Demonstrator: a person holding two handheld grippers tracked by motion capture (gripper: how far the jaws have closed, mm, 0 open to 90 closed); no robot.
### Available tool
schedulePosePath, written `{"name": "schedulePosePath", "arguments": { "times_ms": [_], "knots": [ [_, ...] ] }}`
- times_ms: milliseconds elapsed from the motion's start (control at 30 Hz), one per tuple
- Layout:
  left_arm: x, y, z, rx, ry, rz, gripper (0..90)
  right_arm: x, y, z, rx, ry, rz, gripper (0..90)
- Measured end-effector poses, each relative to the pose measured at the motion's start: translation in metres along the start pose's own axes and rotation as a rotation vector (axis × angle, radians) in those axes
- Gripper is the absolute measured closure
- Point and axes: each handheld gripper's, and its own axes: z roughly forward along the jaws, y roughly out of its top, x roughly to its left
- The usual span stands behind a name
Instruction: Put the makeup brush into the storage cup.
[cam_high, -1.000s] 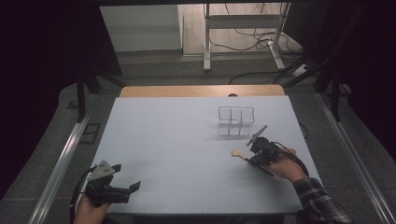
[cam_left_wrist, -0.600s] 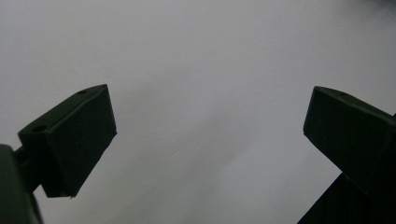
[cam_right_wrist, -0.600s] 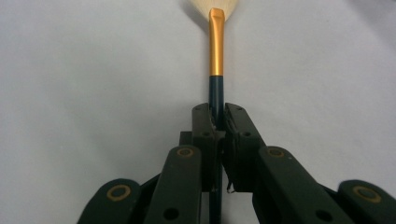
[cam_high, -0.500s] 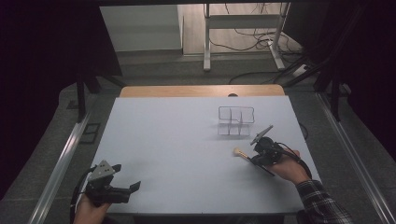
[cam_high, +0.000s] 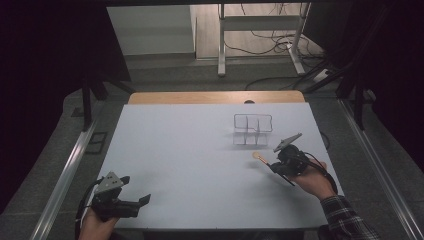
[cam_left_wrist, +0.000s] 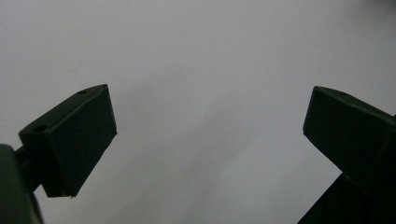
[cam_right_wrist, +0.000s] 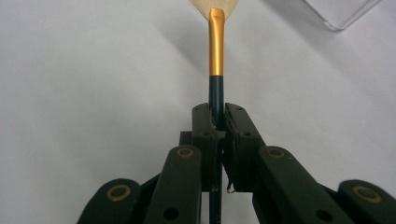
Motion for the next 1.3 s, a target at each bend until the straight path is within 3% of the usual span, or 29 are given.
{"name": "schedulePosePath", "arguments": {
  "times_ms": [400,1300],
  "knots": [
    [0.001,0.0,0.001,0.005,0.001,-0.007,3.1,-0.001,-0.003,-0.012,-0.078,-0.037,0.018,83.5],
    [0.001,0.0,0.001,0.008,-0.001,-0.011,3.4,-0.01,-0.008,-0.037,-0.277,-0.071,0.122,83.5]
  ]
}}
